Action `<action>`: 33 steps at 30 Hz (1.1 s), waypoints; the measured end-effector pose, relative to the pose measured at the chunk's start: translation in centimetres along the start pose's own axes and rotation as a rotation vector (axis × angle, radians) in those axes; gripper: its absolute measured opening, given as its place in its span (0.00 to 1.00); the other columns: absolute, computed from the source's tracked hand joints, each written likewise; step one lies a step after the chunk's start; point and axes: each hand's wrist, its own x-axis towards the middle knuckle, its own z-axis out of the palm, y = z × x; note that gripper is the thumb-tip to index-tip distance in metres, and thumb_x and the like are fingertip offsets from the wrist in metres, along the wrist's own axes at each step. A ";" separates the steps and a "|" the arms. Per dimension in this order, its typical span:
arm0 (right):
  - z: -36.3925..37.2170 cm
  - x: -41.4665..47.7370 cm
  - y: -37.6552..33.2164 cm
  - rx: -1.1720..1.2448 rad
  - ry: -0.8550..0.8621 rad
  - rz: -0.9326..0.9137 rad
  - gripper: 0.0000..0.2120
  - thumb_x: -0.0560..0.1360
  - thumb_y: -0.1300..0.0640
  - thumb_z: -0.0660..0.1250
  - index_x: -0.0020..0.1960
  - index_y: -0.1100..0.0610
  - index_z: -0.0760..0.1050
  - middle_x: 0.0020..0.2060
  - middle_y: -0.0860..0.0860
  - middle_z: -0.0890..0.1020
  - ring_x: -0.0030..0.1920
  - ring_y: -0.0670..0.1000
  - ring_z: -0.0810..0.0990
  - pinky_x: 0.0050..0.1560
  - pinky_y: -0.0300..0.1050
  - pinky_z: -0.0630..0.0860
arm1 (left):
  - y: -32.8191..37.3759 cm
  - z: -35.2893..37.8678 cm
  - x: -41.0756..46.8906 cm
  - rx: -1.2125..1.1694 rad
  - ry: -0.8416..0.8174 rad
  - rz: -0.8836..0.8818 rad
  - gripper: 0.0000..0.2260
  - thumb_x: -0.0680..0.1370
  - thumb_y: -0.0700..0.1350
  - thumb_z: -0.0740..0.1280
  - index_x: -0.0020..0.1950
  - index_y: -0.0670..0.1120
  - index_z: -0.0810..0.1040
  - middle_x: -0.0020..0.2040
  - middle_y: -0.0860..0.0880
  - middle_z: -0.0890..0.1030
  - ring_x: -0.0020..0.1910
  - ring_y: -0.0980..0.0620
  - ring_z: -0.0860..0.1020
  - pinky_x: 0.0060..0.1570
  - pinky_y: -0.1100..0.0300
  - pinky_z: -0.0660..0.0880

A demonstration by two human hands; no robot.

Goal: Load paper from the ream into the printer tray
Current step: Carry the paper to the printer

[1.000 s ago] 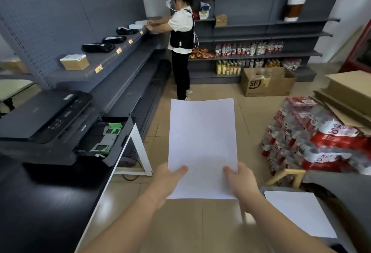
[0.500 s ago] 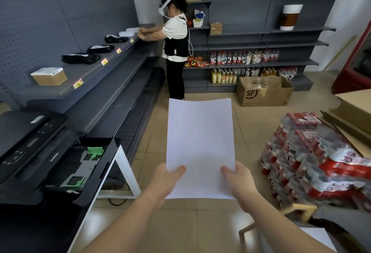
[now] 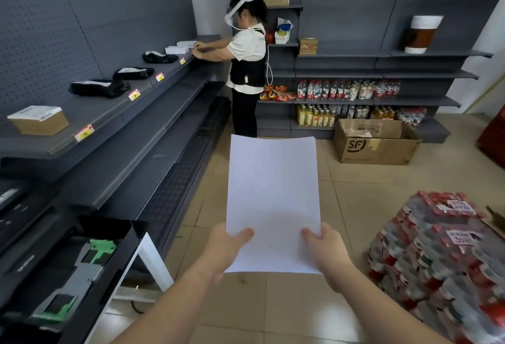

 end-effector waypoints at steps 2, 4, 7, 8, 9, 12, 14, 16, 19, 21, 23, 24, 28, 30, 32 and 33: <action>0.9 2.9 -1.2 0.001 0.011 0.002 0.03 0.80 0.55 0.64 0.49 0.49 0.76 0.46 0.47 0.85 0.48 0.52 0.84 0.50 0.50 0.80 | 0.8 -0.4 3.3 0.008 -0.012 -0.005 0.09 0.79 0.47 0.71 0.59 0.52 0.81 0.53 0.56 0.86 0.56 0.55 0.82 0.53 0.59 0.75; 2.0 5.5 -2.4 0.007 0.028 -0.004 0.04 0.80 0.55 0.64 0.47 0.49 0.76 0.46 0.47 0.85 0.47 0.52 0.84 0.50 0.50 0.80 | 1.5 -1.0 6.7 0.016 -0.020 -0.007 0.11 0.78 0.48 0.71 0.60 0.51 0.81 0.54 0.56 0.86 0.57 0.54 0.81 0.60 0.55 0.74; 3.8 9.5 -4.8 0.016 0.039 -0.017 0.04 0.80 0.56 0.64 0.49 0.49 0.77 0.46 0.48 0.85 0.46 0.52 0.84 0.49 0.49 0.80 | 3.1 -2.2 11.4 0.015 -0.032 -0.002 0.10 0.78 0.49 0.72 0.59 0.52 0.81 0.54 0.57 0.86 0.58 0.54 0.81 0.60 0.55 0.73; 4.5 10.9 -5.5 0.011 0.039 -0.022 0.04 0.80 0.56 0.64 0.50 0.50 0.77 0.46 0.48 0.85 0.47 0.52 0.84 0.50 0.50 0.80 | 3.7 -2.7 12.9 0.015 -0.031 -0.001 0.09 0.78 0.49 0.71 0.59 0.53 0.81 0.54 0.57 0.86 0.58 0.54 0.81 0.59 0.56 0.74; 5.2 12.1 -6.3 0.007 0.039 -0.029 0.04 0.80 0.55 0.64 0.52 0.51 0.77 0.46 0.48 0.85 0.47 0.52 0.84 0.50 0.50 0.80 | 4.2 -3.3 14.2 0.021 -0.034 0.005 0.09 0.78 0.48 0.71 0.58 0.54 0.81 0.54 0.58 0.86 0.57 0.55 0.81 0.58 0.57 0.75; 7.7 15.5 -8.1 0.000 0.011 -0.049 0.04 0.80 0.55 0.64 0.51 0.50 0.77 0.46 0.48 0.85 0.47 0.51 0.84 0.47 0.48 0.80 | 5.2 -5.5 17.6 0.014 -0.019 0.023 0.08 0.78 0.48 0.72 0.57 0.56 0.81 0.54 0.59 0.86 0.58 0.56 0.81 0.60 0.58 0.74; 10.0 17.3 -9.1 -0.025 -0.024 -0.061 0.04 0.80 0.55 0.64 0.48 0.48 0.76 0.45 0.47 0.84 0.46 0.50 0.83 0.47 0.47 0.80 | 5.5 -7.2 18.8 0.002 0.028 0.034 0.08 0.78 0.47 0.72 0.54 0.58 0.79 0.51 0.63 0.84 0.56 0.61 0.80 0.57 0.63 0.73; 12.8 19.0 -10.0 -0.056 -0.074 -0.062 0.04 0.79 0.55 0.64 0.48 0.48 0.76 0.46 0.47 0.84 0.46 0.51 0.84 0.48 0.49 0.80 | 5.4 -9.5 19.5 -0.021 0.098 0.047 0.09 0.78 0.44 0.72 0.50 0.59 0.79 0.47 0.66 0.83 0.52 0.65 0.80 0.47 0.70 0.72; 18.5 21.4 -11.3 -0.130 -0.192 -0.076 0.06 0.79 0.55 0.65 0.54 0.52 0.78 0.47 0.49 0.85 0.47 0.53 0.84 0.50 0.53 0.82 | 4.8 -13.9 19.9 -0.053 0.267 0.001 0.07 0.78 0.44 0.72 0.54 0.53 0.82 0.47 0.60 0.86 0.50 0.58 0.83 0.44 0.66 0.77; 22.8 22.3 -12.3 -0.175 -0.301 -0.103 0.08 0.79 0.55 0.65 0.56 0.55 0.78 0.47 0.50 0.85 0.46 0.54 0.84 0.49 0.53 0.82 | 4.0 -17.2 19.4 -0.107 0.383 -0.039 0.09 0.77 0.44 0.73 0.58 0.49 0.84 0.49 0.55 0.87 0.49 0.54 0.85 0.50 0.57 0.82; 27.3 22.6 -13.1 -0.216 -0.431 -0.130 0.06 0.79 0.57 0.65 0.55 0.55 0.78 0.46 0.51 0.84 0.47 0.56 0.83 0.50 0.56 0.80 | 2.9 -20.1 18.1 -0.171 0.498 -0.071 0.09 0.77 0.45 0.73 0.58 0.49 0.83 0.50 0.53 0.88 0.49 0.52 0.86 0.51 0.53 0.82; 29.5 22.5 -13.3 -0.234 -0.499 -0.144 0.05 0.79 0.58 0.65 0.53 0.54 0.78 0.46 0.52 0.85 0.48 0.57 0.83 0.50 0.57 0.80 | 2.5 -21.4 17.2 -0.196 0.565 -0.083 0.09 0.78 0.45 0.73 0.57 0.50 0.83 0.50 0.53 0.87 0.49 0.52 0.86 0.49 0.55 0.82; 37.6 21.3 -13.5 -0.329 -0.762 -0.197 0.07 0.79 0.57 0.65 0.55 0.55 0.79 0.48 0.50 0.84 0.50 0.55 0.83 0.54 0.56 0.79 | 0.4 -25.0 13.1 -0.291 0.824 -0.153 0.10 0.78 0.46 0.72 0.59 0.50 0.82 0.53 0.54 0.86 0.51 0.51 0.85 0.53 0.53 0.81; 40.9 20.0 -13.4 -0.371 -0.898 -0.226 0.08 0.79 0.56 0.65 0.57 0.54 0.78 0.51 0.48 0.84 0.52 0.52 0.81 0.55 0.52 0.78 | -0.4 -26.1 10.8 -0.335 0.946 -0.179 0.08 0.78 0.46 0.72 0.57 0.51 0.82 0.52 0.53 0.87 0.51 0.51 0.85 0.51 0.55 0.81; 43.6 18.4 -13.1 -0.416 -1.016 -0.254 0.08 0.79 0.55 0.65 0.57 0.53 0.77 0.52 0.48 0.83 0.52 0.51 0.81 0.54 0.51 0.77 | -1.2 -26.7 8.5 -0.375 1.079 -0.200 0.07 0.78 0.44 0.72 0.55 0.51 0.82 0.50 0.54 0.87 0.49 0.53 0.85 0.45 0.59 0.80; 44.6 17.5 -12.9 -0.437 -1.067 -0.264 0.08 0.79 0.55 0.64 0.57 0.53 0.77 0.51 0.48 0.83 0.51 0.50 0.80 0.53 0.50 0.77 | -1.6 -26.9 7.4 -0.392 1.137 -0.213 0.07 0.77 0.44 0.72 0.55 0.50 0.83 0.49 0.54 0.87 0.48 0.53 0.85 0.45 0.60 0.80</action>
